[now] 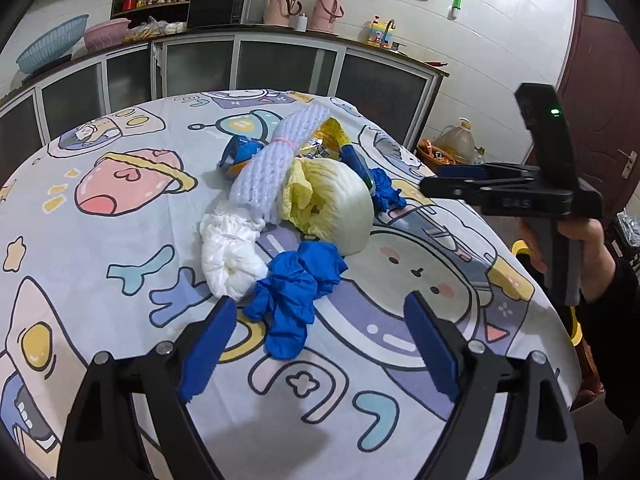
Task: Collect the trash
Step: 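Grasp a blue glove with the left gripper while the right grasps another blue glove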
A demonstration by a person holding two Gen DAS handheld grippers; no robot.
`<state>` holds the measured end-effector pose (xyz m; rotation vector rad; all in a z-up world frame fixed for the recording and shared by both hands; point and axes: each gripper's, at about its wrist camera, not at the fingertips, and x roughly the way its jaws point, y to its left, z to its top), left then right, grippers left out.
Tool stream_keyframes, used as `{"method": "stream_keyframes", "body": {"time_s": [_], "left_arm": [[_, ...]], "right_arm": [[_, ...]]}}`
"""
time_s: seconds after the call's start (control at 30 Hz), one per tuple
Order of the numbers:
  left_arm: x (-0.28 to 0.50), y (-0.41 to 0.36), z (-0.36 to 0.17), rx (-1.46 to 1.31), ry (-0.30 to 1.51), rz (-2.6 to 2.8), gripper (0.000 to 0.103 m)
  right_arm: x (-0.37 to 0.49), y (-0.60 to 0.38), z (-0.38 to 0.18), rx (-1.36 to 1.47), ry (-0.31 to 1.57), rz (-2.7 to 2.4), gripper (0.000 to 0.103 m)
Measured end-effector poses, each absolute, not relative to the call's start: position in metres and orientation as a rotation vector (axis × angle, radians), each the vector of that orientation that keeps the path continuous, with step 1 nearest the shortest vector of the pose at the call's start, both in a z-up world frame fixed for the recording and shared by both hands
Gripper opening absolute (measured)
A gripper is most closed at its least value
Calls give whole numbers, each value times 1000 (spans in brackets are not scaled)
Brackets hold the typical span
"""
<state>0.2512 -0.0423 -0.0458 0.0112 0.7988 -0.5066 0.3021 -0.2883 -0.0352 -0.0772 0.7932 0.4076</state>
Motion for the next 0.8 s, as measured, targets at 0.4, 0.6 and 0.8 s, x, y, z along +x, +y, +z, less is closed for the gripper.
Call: {"method": "stream_keyframes", "body": {"time_s": [0.4,0.6,0.8], "left_arm": [[265,-59,-64,15,846,-520,82],[274,-58,-70,-7,868,-517,75],[279,-65,-76,9,890,-513,63]], "right_arm": [[339,-281,-59,-91,879,409,60],[355,-276,-73,-90,926,399,53],[366,-278,-82,-55,958,398,44]]}}
